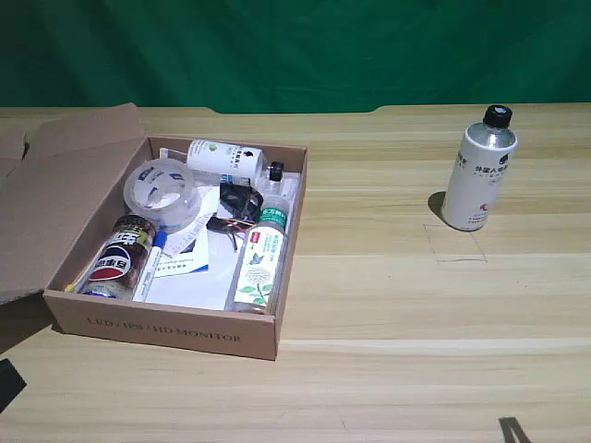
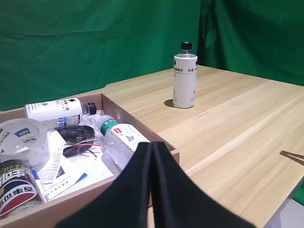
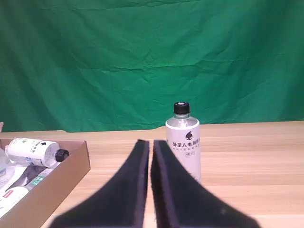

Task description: Place the white bottle into the box.

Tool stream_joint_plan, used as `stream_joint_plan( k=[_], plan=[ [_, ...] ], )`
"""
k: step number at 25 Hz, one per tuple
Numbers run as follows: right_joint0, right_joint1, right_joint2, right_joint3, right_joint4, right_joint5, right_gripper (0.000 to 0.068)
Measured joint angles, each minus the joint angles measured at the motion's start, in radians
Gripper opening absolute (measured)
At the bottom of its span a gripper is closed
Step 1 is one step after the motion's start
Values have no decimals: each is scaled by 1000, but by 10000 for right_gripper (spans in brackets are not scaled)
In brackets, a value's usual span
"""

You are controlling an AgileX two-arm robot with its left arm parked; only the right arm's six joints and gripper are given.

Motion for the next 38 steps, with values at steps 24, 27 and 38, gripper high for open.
stream_joint_plan(
  k=[24, 27, 38],
  plan=[
    [0, 109, -28, 0, -113, 1, 340],
    [0, 171, -49, 0, -114, 1, 556],
    [0, 270, -74, 25, -56, 1, 678]
  ],
)
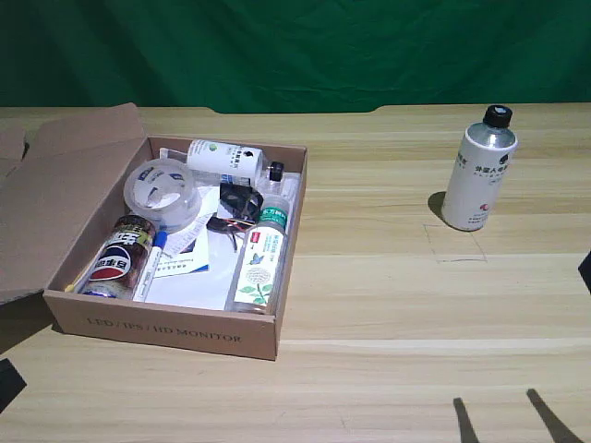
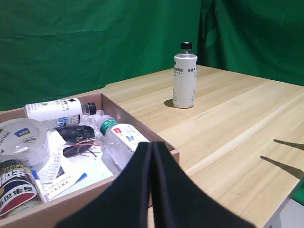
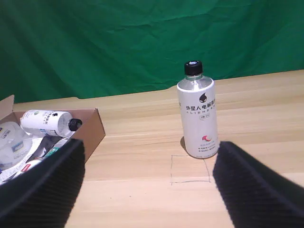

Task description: Place the white bottle into the box.

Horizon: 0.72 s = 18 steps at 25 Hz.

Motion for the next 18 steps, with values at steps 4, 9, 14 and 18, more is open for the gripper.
stream_joint_plan(
  k=[4, 9, 14, 18],
  plan=[
    [0, 93, -45, -19, -1, -30, 676],
    [0, 268, -149, -21, 42, -39, 673],
    [0, 509, -261, -21, 0, -34, 670],
    [0, 684, -330, -21, 8, -85, 670]
  ],
)
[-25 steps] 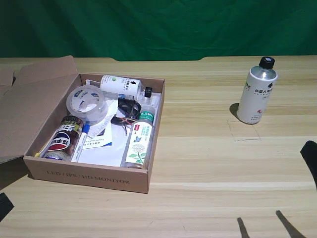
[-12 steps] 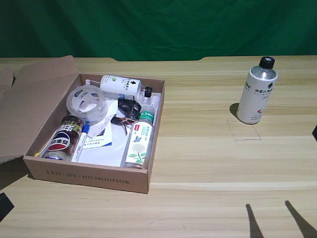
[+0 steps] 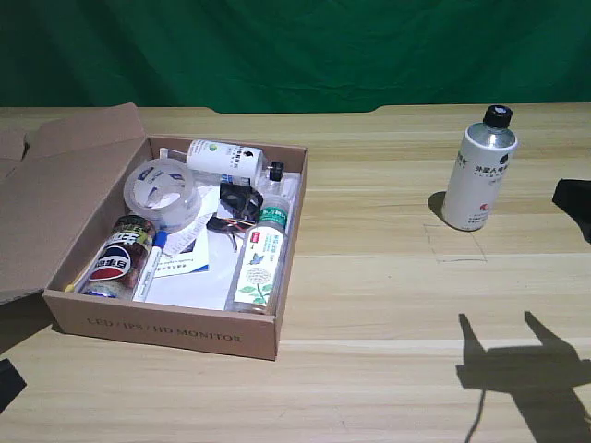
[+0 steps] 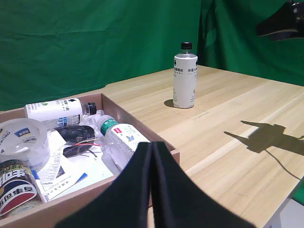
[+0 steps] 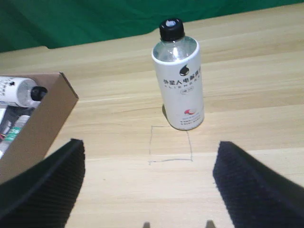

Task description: Place the white bottle into the box.

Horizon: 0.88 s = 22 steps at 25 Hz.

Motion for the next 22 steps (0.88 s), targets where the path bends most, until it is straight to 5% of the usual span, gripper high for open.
stream_joint_plan(
  k=[7, 12, 15, 22],
  plan=[
    [128, 213, -69, 1, 172, -57, 670],
    [496, 359, -141, 35, 676, -49, 669],
    [625, 442, -204, 134, 937, -48, 663],
    [644, 542, -288, 181, 931, 30, 632]
  ],
)
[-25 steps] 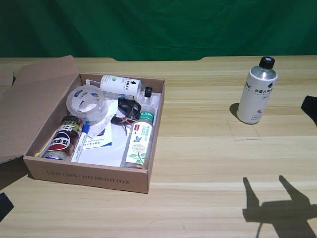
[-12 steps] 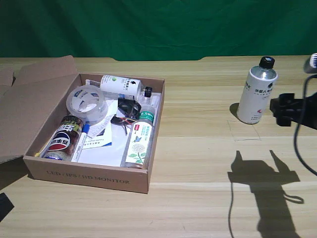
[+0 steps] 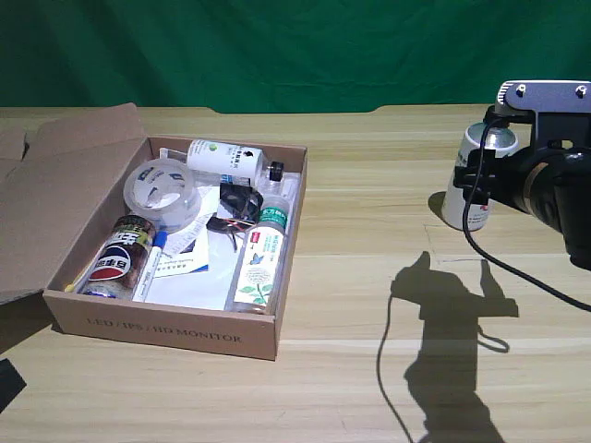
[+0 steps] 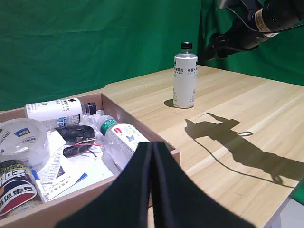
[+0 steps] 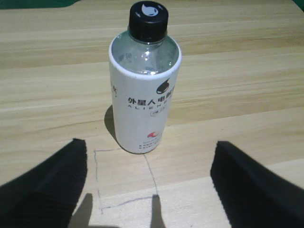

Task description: Place the white bottle into the box.

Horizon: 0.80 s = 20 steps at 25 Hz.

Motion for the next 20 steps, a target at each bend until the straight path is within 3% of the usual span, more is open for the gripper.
stream_joint_plan(
  k=[6, 20],
  plan=[
    [-17, 59, -44, -14, -2, 147, 632],
    [-22, 90, -57, -80, -11, 134, 598]
  ],
)
